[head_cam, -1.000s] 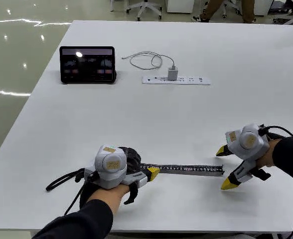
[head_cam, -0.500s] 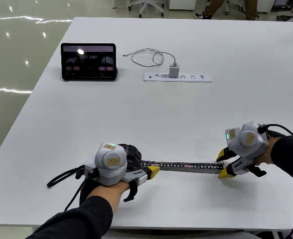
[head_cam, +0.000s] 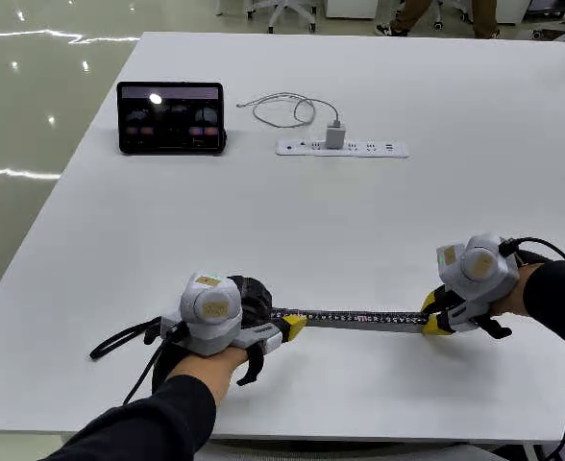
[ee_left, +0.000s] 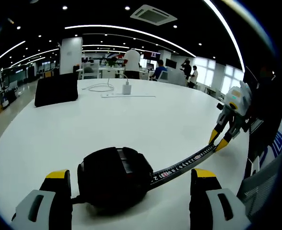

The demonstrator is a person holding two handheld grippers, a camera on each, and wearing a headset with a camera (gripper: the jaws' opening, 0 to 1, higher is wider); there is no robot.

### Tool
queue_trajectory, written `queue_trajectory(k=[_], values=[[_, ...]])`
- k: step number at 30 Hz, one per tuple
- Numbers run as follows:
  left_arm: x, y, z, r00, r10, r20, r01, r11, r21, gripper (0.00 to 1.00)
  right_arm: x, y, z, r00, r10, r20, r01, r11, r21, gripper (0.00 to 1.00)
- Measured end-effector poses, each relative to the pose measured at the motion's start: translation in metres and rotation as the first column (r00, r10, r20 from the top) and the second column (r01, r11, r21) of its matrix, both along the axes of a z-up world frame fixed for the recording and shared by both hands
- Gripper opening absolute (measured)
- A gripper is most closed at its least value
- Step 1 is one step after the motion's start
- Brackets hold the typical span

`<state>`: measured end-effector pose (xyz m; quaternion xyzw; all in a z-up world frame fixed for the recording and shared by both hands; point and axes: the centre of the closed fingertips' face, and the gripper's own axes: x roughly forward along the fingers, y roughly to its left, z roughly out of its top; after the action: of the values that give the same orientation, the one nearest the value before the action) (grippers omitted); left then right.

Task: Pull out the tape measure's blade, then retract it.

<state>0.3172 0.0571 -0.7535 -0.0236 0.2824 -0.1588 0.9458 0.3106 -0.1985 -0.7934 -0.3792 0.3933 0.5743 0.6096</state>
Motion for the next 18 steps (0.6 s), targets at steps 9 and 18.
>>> queue_trajectory(k=[9,18], values=[[0.005,0.014,0.001,0.996,0.089,0.0,-0.089,0.996,-0.014,0.99,0.004,-0.001,-0.002,0.999,-0.033,-0.012,0.032,0.999,-0.038,0.11],[0.013,0.023,-0.001,0.989,0.147,0.009,-0.147,0.989,-0.015,0.95,0.003,0.002,-0.003,0.991,-0.133,-0.004,0.132,0.986,-0.103,0.11]])
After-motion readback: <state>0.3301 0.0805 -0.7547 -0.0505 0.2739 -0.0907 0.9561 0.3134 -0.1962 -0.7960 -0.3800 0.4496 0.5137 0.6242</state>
